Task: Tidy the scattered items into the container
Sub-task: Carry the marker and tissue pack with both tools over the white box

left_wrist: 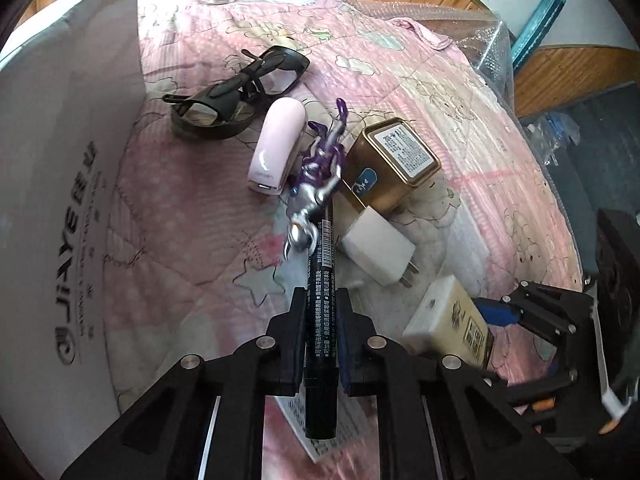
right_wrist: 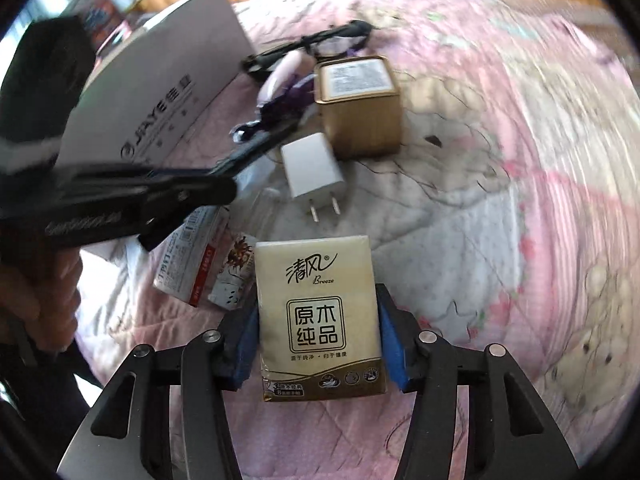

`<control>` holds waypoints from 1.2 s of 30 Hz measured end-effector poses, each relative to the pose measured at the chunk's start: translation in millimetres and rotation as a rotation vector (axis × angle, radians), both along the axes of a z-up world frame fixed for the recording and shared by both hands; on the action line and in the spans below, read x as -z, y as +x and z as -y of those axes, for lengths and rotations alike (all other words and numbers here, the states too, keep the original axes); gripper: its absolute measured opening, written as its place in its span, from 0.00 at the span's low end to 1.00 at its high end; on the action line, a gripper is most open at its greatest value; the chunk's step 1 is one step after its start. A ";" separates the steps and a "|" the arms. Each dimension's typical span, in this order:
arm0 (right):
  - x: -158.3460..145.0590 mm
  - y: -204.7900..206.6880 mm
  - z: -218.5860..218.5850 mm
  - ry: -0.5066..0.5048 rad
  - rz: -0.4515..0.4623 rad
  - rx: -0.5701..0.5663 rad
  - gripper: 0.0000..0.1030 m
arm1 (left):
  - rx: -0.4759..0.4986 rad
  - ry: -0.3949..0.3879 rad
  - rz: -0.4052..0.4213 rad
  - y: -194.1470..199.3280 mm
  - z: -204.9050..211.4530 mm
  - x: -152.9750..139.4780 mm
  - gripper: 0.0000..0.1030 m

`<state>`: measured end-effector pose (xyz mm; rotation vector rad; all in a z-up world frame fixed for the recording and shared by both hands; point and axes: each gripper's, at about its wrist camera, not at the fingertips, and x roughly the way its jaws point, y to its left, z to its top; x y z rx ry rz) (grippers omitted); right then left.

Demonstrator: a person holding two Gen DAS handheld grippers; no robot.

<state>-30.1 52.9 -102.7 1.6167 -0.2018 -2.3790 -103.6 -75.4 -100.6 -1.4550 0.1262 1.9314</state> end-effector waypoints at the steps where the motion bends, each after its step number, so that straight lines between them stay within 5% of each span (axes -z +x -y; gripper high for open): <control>1: -0.4 1.2 -1.8 -0.008 0.006 0.012 0.53 | -0.001 0.000 -0.005 2.5 1.0 -2.6 0.13; 23: -43.9 33.7 46.9 -0.002 -0.032 0.036 0.54 | -0.045 0.015 -0.143 60.0 48.1 -69.6 0.13; 36: -75.2 38.9 84.8 0.023 -0.078 -0.006 0.54 | -0.088 0.093 -0.176 70.0 78.7 -103.8 0.13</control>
